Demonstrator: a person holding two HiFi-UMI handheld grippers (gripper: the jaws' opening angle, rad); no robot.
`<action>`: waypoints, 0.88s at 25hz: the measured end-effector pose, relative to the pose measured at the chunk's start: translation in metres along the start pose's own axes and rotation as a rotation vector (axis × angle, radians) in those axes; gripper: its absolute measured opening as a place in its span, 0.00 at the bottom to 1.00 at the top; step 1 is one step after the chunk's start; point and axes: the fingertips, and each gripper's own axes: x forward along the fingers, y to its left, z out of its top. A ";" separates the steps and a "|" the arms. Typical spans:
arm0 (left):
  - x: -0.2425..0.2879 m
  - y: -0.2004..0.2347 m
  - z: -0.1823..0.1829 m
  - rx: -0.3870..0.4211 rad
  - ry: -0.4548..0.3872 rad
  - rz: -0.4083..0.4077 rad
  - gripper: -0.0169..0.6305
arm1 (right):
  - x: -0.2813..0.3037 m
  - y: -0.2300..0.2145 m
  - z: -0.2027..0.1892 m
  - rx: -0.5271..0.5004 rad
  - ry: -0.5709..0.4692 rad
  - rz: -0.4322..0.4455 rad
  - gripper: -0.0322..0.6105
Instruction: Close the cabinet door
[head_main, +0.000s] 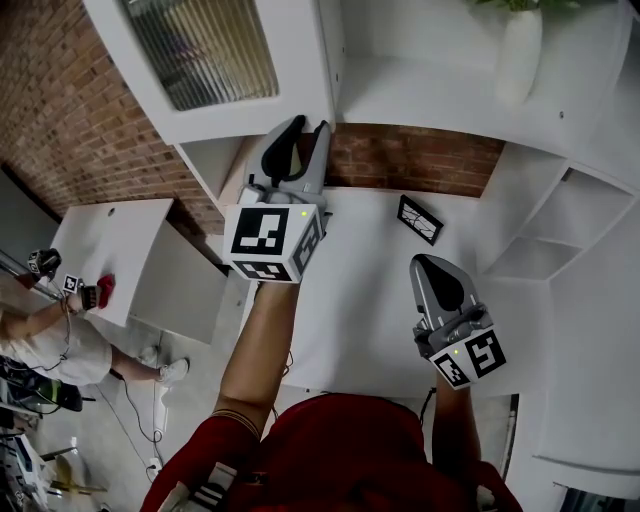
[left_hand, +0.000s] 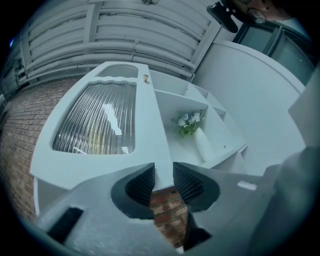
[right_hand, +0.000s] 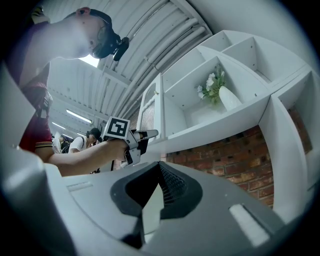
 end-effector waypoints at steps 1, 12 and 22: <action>0.001 0.001 0.000 0.001 -0.001 -0.001 0.20 | 0.001 0.000 -0.001 0.001 0.001 -0.002 0.07; 0.010 0.009 -0.004 -0.008 -0.026 -0.008 0.13 | 0.007 -0.001 -0.008 0.003 0.017 -0.026 0.07; 0.009 0.010 -0.005 -0.031 -0.031 -0.060 0.12 | 0.013 0.006 -0.007 -0.005 0.019 -0.040 0.07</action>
